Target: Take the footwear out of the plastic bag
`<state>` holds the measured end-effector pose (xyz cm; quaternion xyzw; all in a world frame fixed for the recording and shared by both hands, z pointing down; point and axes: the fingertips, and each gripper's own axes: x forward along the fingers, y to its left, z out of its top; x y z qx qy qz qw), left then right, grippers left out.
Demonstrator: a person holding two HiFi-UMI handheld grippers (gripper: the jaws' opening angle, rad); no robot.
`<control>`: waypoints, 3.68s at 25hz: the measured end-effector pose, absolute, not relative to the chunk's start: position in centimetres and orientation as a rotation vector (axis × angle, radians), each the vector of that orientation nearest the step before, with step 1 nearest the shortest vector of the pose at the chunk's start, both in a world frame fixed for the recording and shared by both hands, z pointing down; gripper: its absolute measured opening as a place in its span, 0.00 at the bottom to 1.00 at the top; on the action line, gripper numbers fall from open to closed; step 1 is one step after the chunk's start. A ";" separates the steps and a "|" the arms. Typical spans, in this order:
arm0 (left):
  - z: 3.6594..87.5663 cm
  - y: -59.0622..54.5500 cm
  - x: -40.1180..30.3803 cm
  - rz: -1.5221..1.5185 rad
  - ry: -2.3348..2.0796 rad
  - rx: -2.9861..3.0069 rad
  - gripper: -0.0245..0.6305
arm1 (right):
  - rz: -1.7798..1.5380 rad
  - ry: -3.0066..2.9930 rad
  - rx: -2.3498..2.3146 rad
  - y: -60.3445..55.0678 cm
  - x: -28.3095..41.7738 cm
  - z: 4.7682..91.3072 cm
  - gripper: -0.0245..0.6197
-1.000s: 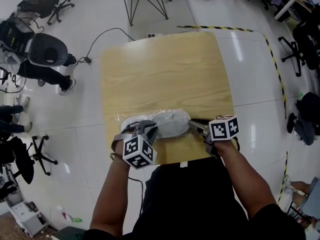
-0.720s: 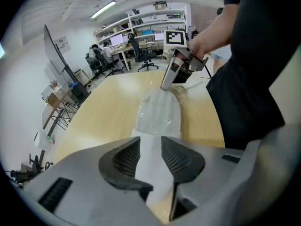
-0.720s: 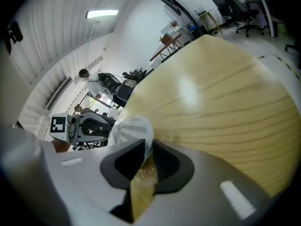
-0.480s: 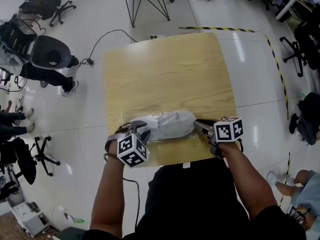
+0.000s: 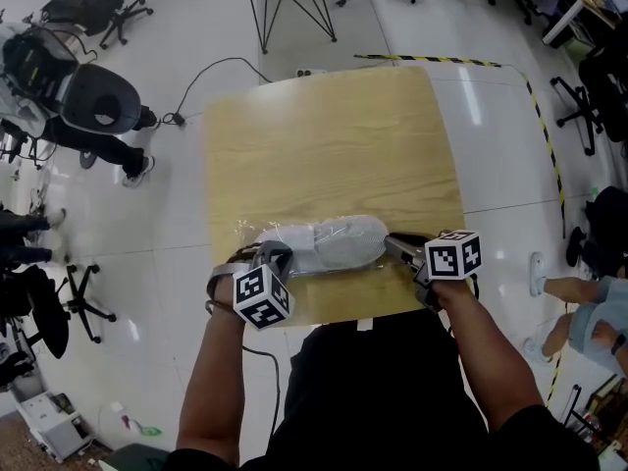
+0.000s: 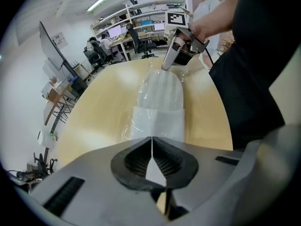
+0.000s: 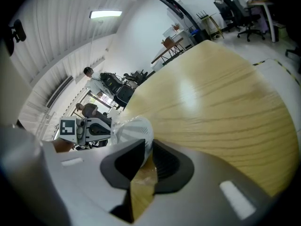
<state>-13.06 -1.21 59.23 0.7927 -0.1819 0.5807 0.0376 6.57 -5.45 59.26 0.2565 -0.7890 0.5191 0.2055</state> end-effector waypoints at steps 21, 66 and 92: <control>58.5 0.6 -15.6 1.844 -0.594 2.381 0.05 | 1.359 -2.162 0.735 -4.5 8.7 59.4 0.07; 60.5 2.4 -18.5 1.810 -0.686 2.283 0.05 | 1.552 -2.177 0.665 -3.1 7.9 59.1 0.19; 59.8 2.2 -25.0 1.870 -0.853 2.141 0.05 | 1.511 -2.137 0.640 -4.0 11.6 58.6 0.19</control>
